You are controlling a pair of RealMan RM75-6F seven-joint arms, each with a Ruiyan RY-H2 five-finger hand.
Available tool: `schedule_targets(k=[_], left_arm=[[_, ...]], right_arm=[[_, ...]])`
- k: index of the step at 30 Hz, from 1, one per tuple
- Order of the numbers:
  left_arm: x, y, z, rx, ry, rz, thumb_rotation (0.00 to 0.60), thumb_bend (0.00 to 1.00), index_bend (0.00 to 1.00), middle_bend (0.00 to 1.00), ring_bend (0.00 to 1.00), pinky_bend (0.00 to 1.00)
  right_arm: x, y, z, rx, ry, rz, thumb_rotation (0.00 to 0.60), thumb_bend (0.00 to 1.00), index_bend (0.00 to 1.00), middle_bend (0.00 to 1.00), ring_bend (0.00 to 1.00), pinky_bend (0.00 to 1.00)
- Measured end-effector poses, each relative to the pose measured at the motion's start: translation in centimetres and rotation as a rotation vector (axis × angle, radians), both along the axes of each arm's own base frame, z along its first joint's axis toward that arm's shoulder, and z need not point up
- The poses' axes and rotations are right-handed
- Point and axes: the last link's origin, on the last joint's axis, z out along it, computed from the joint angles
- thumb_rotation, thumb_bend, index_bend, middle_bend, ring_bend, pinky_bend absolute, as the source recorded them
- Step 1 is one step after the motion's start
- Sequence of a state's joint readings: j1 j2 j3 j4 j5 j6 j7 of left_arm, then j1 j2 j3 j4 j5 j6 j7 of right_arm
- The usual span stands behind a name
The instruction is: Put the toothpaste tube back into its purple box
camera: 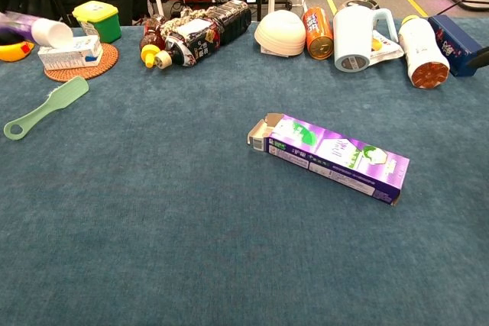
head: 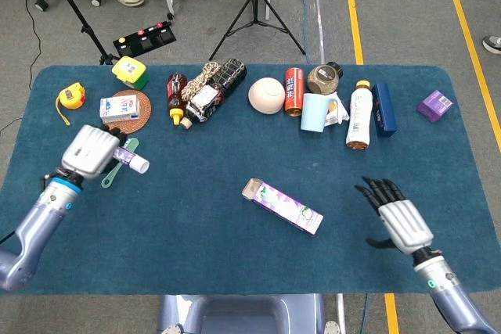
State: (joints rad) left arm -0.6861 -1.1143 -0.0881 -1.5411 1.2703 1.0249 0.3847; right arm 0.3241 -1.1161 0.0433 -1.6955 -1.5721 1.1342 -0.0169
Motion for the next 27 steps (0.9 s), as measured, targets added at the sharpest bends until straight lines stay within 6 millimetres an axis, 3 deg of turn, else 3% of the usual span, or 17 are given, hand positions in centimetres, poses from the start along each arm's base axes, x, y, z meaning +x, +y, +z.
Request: schedule_targets(k=[5, 11, 20, 27], left_arm=[[-0.9, 0.1, 1.9, 0.031, -0.047, 0.028, 0.600, 0.35, 0.59, 0.51, 0.45, 0.61], [-1.7, 0.3, 3.0, 0.051, -0.068, 0.044, 0.600, 0.35, 0.59, 0.51, 0.45, 0.61], [-2.5, 0.5, 3.3, 0.055, -0.078, 0.057, 0.600, 0.35, 0.59, 0.51, 0.45, 0.61], [-3.0, 0.6, 3.3, 0.054, -0.080, 0.062, 0.600, 0.35, 0.59, 0.51, 0.45, 0.60]], right_arm=[[3.7, -0.8, -2.6, 0.127, -0.052, 0.055, 0.600, 0.06, 0.05, 0.00, 0.00, 0.00], [6.3, -1.6, -5.7, 0.171, -0.096, 0.115, 0.600, 0.04, 0.05, 0.00, 0.00, 0.00], [8.6, -2.7, -10.5, 0.172, -0.142, 0.169, 0.600, 0.03, 0.04, 0.00, 0.00, 0.00], [8.8, -3.6, -12.2, 0.150, -0.109, 0.176, 0.600, 0.03, 0.04, 0.00, 0.00, 0.00]])
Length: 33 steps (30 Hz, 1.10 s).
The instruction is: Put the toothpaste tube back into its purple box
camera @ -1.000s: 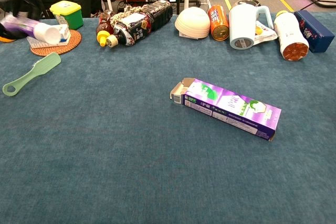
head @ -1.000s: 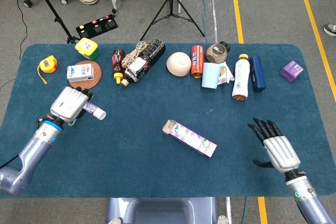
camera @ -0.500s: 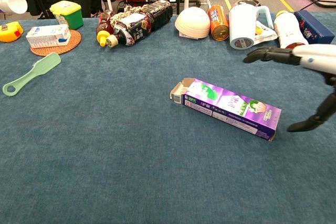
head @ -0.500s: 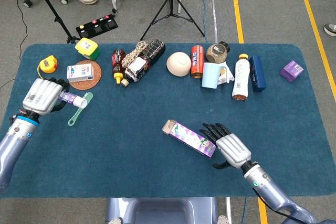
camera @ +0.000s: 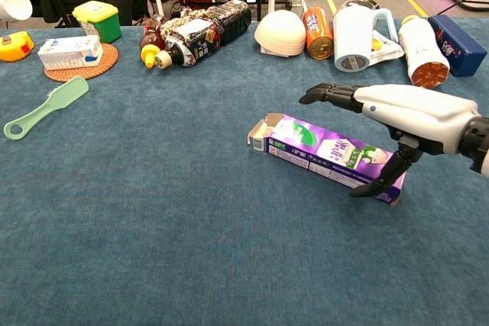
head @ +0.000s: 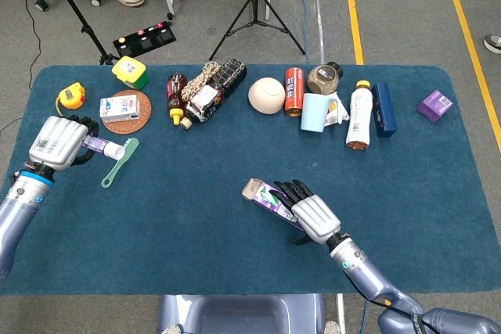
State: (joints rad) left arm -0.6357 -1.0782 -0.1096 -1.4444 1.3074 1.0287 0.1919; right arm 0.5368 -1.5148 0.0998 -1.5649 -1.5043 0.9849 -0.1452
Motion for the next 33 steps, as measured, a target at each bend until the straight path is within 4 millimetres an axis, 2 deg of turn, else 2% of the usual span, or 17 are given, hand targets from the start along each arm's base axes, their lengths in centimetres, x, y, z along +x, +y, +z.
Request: schedule_targets(k=[6, 14, 20, 27, 33], left_arm=[[-0.3, -0.2, 0.3, 0.003, -0.007, -0.002, 0.600, 0.35, 0.59, 0.51, 0.45, 0.60], [-0.7, -0.2, 0.2, -0.005, -0.021, 0.005, 0.600, 0.35, 0.59, 0.51, 0.45, 0.60], [-0.8, -0.2, 0.2, -0.004, -0.021, 0.007, 0.600, 0.35, 0.59, 0.51, 0.45, 0.60], [-1.2, -0.2, 0.3, 0.000, -0.025, 0.018, 0.600, 0.35, 0.59, 0.51, 0.45, 0.60], [-1.6, -0.2, 0.5, 0.005, -0.026, 0.023, 0.600, 0.35, 0.59, 0.51, 0.45, 0.60]], right_arm=[[-1.4, -1.3, -0.7, -0.052, 0.055, -0.021, 0.600, 0.03, 0.04, 0.00, 0.00, 0.00], [-3.6, -3.9, -0.3, -0.147, 0.136, -0.059, 0.600, 0.03, 0.03, 0.00, 0.00, 0.00], [-3.5, -4.5, -0.2, -0.147, 0.134, -0.074, 0.600, 0.03, 0.03, 0.06, 0.03, 0.01], [-2.6, -4.3, -0.7, -0.084, 0.152, -0.086, 0.600, 0.04, 0.05, 0.12, 0.09, 0.13], [-2.2, -4.9, -1.4, -0.071, 0.187, -0.110, 0.600, 0.06, 0.11, 0.20, 0.19, 0.31]])
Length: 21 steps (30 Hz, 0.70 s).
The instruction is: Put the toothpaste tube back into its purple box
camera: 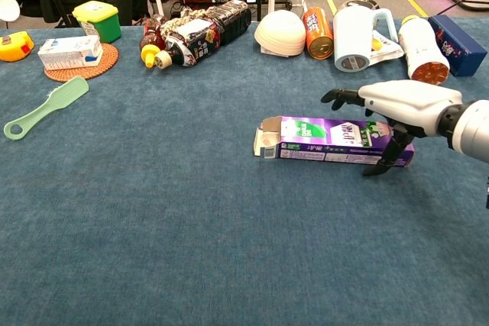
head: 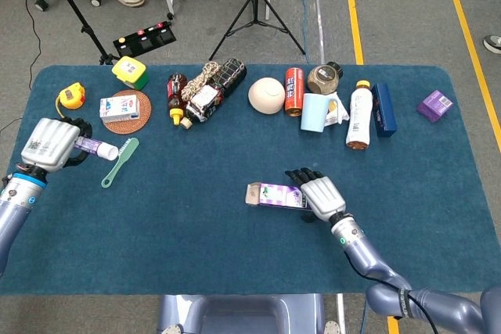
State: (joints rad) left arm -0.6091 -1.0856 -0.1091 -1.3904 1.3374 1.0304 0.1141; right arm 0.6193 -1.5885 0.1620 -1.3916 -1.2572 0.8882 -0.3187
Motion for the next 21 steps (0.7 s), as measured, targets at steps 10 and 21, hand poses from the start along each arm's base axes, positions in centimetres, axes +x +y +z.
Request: schedule_targets(k=[10, 21], left_arm=[[-0.8, 0.1, -0.1, -0.009, 0.004, 0.017, 0.600, 0.35, 0.59, 0.51, 0.45, 0.60], [0.2, -0.6, -1.0, -0.053, -0.004, -0.019, 0.600, 0.35, 0.59, 0.51, 0.45, 0.60]], right_arm=[[-0.4, -1.0, -1.0, -0.046, 0.033, -0.028, 0.600, 0.29, 0.38, 0.49, 0.49, 0.66], [1.4, -1.2, 0.0, -0.075, -0.127, 0.044, 0.600, 0.45, 0.48, 0.58, 0.57, 0.70]])
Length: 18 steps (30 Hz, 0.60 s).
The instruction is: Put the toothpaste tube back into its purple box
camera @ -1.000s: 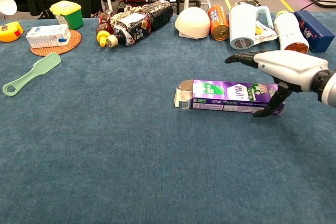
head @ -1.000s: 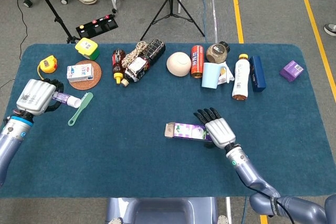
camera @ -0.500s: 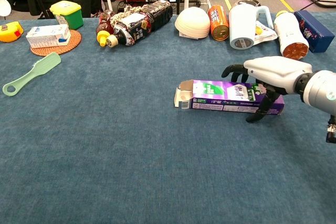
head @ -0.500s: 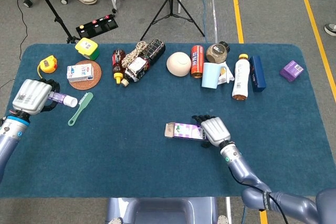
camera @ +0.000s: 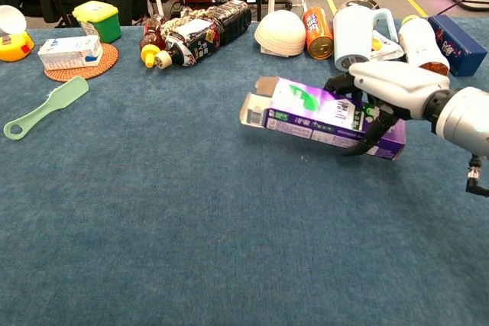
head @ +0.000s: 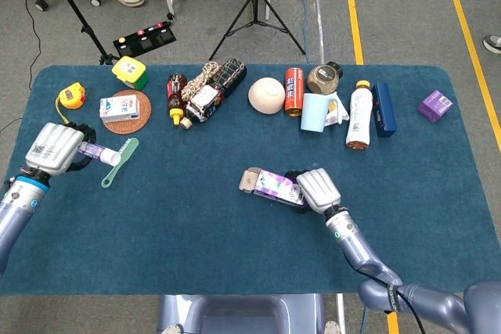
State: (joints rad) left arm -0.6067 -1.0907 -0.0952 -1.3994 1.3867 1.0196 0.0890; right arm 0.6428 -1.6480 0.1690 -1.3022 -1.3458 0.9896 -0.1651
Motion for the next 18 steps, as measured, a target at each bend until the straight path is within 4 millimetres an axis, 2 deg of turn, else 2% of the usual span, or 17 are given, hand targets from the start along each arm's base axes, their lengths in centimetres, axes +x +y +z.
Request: schedule_targets(k=[6, 11, 18], left_arm=[[2.0, -0.6, -1.1, -0.031, 0.050, -0.063, 0.600, 0.35, 0.59, 0.51, 0.45, 0.60], [4.4, -1.1, -2.5, -0.052, 0.099, -0.117, 0.600, 0.35, 0.59, 0.51, 0.45, 0.60], [8.4, -1.1, -5.5, -0.075, 0.143, -0.155, 0.600, 0.35, 0.59, 0.51, 0.45, 0.60]], right_arm=[[2.5, 0.6, 1.2, 0.050, -0.093, 0.065, 0.600, 0.46, 0.48, 0.58, 0.57, 0.70], [4.1, 1.0, 1.4, 0.050, -0.051, 0.122, 0.600, 0.46, 0.48, 0.57, 0.57, 0.70], [5.9, 1.4, 1.0, 0.018, 0.026, 0.151, 0.600, 0.46, 0.48, 0.57, 0.57, 0.71]])
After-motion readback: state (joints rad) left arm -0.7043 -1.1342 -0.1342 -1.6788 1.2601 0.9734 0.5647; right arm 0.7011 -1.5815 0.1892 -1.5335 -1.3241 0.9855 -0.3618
